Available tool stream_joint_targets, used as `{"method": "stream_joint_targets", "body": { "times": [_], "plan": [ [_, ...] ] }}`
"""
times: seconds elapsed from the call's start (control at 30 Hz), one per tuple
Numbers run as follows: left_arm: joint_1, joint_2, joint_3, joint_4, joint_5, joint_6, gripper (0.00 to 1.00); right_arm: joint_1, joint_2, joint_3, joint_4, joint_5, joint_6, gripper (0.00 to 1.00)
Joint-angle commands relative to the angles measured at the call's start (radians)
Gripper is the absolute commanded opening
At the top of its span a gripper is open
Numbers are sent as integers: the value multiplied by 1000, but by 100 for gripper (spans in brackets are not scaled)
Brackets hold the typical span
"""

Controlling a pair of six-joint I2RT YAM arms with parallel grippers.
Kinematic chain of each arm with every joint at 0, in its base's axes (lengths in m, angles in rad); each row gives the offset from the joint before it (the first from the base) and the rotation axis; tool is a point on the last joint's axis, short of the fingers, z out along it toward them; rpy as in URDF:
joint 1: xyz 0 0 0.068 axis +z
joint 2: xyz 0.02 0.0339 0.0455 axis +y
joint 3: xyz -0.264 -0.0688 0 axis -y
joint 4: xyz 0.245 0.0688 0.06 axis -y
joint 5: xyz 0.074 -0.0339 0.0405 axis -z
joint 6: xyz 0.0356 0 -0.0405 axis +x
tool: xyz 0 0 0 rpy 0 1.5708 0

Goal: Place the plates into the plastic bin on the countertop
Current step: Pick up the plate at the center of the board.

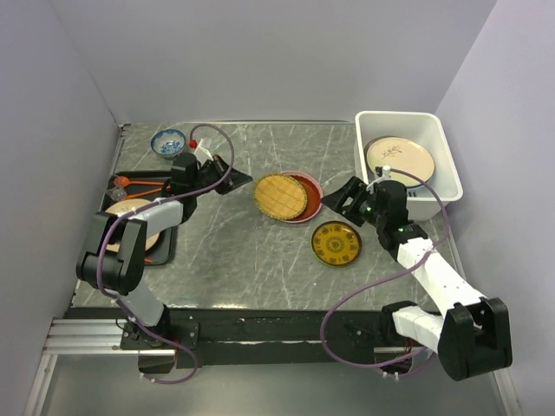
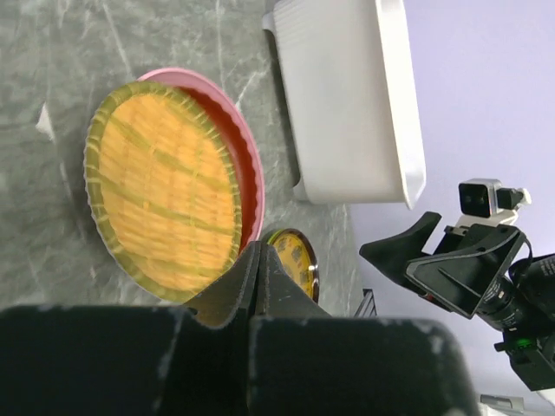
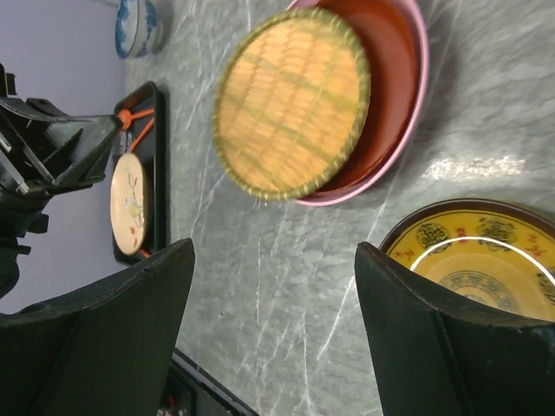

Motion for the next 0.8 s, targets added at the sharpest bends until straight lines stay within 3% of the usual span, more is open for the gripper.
{"method": "stream_joint_targets", "body": {
  "times": [0.0, 0.1, 0.13, 0.17, 0.27, 0.4, 0.77],
  "plan": [
    [12, -42, -56, -16, -25, 33, 1, 42, 39, 10, 79, -4, 13, 82],
    [17, -16, -76, -25, -36, 48, 10, 62, 62, 12, 90, 0, 16, 82],
    [17, -5, -78, -25, -31, 53, 28, 65, 66, 16, 90, 2, 14, 82],
    [18, 7, -75, -25, -28, 57, 40, 71, 73, 18, 90, 3, 14, 82],
    [18, 76, -58, -2, -4, 57, 62, 79, 79, 22, 85, 11, 11, 81],
    [18, 179, -18, 25, 24, 54, 67, 84, 80, 24, 79, 16, 11, 82],
    [3, 313, 84, 64, 70, 45, 65, 82, 83, 28, 57, 31, 2, 82]
  ]
}}
